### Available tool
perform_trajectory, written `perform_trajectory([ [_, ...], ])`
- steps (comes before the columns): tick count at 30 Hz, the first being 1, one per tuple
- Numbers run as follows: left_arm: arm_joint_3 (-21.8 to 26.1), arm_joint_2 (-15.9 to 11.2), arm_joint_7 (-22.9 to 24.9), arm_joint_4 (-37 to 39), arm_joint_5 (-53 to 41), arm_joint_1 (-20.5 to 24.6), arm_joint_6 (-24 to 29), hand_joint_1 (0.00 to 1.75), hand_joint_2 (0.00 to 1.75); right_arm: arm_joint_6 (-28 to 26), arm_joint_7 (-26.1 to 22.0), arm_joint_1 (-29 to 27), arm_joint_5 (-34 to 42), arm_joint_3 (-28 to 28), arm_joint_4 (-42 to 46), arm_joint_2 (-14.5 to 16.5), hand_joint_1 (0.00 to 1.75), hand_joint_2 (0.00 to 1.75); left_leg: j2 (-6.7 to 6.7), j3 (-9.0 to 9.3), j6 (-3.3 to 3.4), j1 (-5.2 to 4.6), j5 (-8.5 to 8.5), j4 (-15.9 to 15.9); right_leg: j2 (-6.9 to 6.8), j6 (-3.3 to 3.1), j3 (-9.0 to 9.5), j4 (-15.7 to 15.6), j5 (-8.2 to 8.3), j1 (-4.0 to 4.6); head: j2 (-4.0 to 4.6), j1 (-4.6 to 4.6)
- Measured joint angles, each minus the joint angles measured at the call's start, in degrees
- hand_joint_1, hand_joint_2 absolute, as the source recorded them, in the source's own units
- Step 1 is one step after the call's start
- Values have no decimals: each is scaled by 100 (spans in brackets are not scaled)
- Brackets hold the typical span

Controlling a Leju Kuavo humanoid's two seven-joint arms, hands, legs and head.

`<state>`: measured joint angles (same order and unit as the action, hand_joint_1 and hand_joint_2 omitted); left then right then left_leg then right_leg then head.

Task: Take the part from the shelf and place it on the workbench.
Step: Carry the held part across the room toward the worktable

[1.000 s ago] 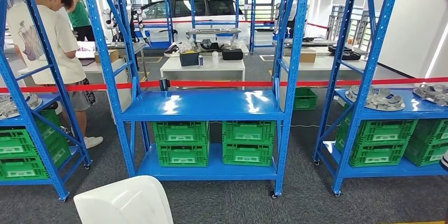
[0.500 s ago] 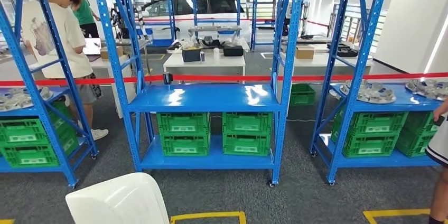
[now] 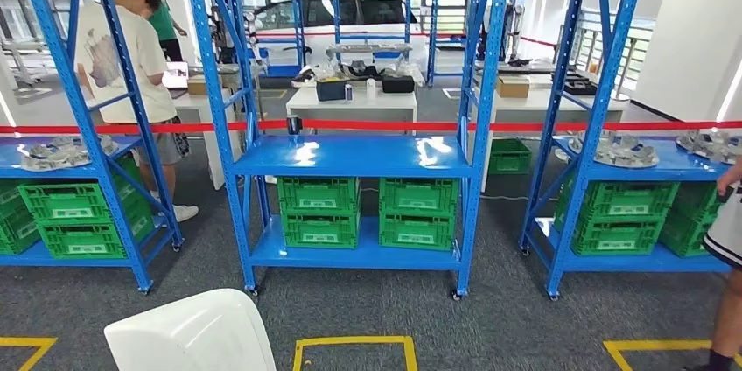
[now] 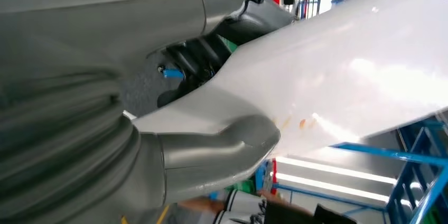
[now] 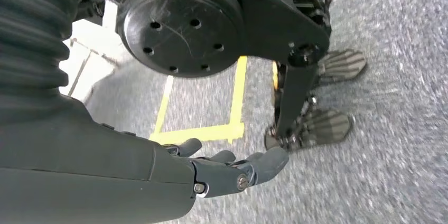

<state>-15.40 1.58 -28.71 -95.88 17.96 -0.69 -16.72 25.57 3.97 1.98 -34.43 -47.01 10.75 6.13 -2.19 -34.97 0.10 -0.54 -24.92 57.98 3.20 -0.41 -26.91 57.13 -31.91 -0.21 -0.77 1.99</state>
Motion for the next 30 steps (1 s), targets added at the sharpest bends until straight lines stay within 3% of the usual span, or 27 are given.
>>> perform_trajectory([
  [2,8,1,-3,3,-3,-4,0,175,175,0,-4,-1,-25,19,0,2,0,175,-57,-59,-65,15,21,44,-132,-48,-2,-40,28,-7,0,1],
  [3,14,0,-4,5,-3,-5,0,175,175,0,-5,1,-31,24,0,3,0,175,-32,-123,-92,22,-71,163,-198,-90,-17,-52,62,-17,0,3],
  [4,20,-1,-4,7,-3,-4,0,175,175,0,-6,2,-35,28,0,3,0,175,16,-220,-118,30,-226,375,-268,-126,-40,-64,98,-28,0,4],
  [6,23,-1,-4,19,-3,-4,-1,175,175,0,-15,-4,-38,34,0,2,0,175,118,-493,-181,60,-656,1087,-400,-162,-116,-58,149,-20,0,6],
  [8,23,-3,-1,39,-3,-11,-7,175,175,0,-17,-11,-39,37,0,2,0,175,160,-621,-236,96,-825,1566,-541,-156,-205,-36,192,-16,0,7],
  [9,23,-4,1,48,-3,-12,-11,175,175,0,-12,-10,-39,37,0,2,0,175,181,-551,-253,113,-767,1534,-603,-148,-241,-21,206,-17,0,7],
  [11,23,-5,4,52,-3,-9,-17,175,175,0,-1,-5,-39,37,0,2,0,175,334,-93,-269,139,-500,863,-726,-126,-291,23,217,-20,0,7],
  [13,22,-4,7,52,-3,1,-19,175,175,0,2,-4,-39,38,0,-1,0,175,555,320,-221,104,-356,211,-833,-75,-319,61,214,-7,0,3],
  [14,22,-5,7,55,-3,10,-20,175,175,0,-5,-2,-39,38,0,-2,0,175,614,389,-175,82,-365,70,-883,-42,-321,75,211,3,0,1],
  [16,23,-5,7,60,-3,20,-24,175,175,0,-23,10,-39,39,0,0,0,175,532,350,-75,52,-371,24,-982,35,-310,82,205,0,0,-8],
  [17,23,-5,7,62,-2,26,-24,175,175,0,-32,18,-39,40,0,1,0,175,471,345,-35,59,-366,-4,-946,77,-312,113,183,-13,0,-8],
  [19,25,1,7,62,1,53,-24,175,175,0,-34,24,-49,45,0,3,0,175,351,341,41,72,-317,-34,-685,137,-436,416,-26,-33,0,-11],
  [20,25,4,7,63,2,68,-24,175,175,0,-32,18,-62,53,0,2,0,175,296,328,68,74,-298,-37,-518,146,-578,728,-203,-37,0,-11],
  [22,26,10,14,76,8,85,-24,175,175,0,-29,-3,-98,77,0,2,0,175,164,289,107,60,-269,-25,-370,139,-959,1510,-549,-35,0,-13],
  [23,26,10,19,86,11,85,-24,175,175,0,-32,-11,-116,87,0,2,0,175,89,273,112,54,-262,-15,-353,132,-1082,1741,-589,-34,0,-13],
  [24,26,10,25,96,16,85,-24,175,175,0,-33,-14,-133,93,0,1,0,175,6,262,110,50,-256,-1,-341,121,-1111,1770,-514,-33,0,-14],
  [26,26,11,34,107,30,96,-24,175,175,0,-29,-7,-154,104,0,-2,0,175,-152,252,93,53,-253,35,-240,93,-849,1163,-97,-42,0,-14],
  [27,26,11,38,109,40,107,-23,175,175,0,-27,-4,-158,110,-1,-4,0,175,-220,238,72,49,-256,60,-91,82,-674,758,75,-51,0,-13],
  [28,26,13,43,113,49,120,-23,175,175,0,-26,-2,-160,116,-1,-5,0,175,-287,216,43,47,-258,85,27,79,-547,451,187,-60,0,-13],
  [30,26,17,51,122,61,138,-22,175,175,0,-27,-3,-162,120,-2,-5,0,175,-409,159,-36,54,-239,101,135,68,-474,226,219,-52,0,-13],
])
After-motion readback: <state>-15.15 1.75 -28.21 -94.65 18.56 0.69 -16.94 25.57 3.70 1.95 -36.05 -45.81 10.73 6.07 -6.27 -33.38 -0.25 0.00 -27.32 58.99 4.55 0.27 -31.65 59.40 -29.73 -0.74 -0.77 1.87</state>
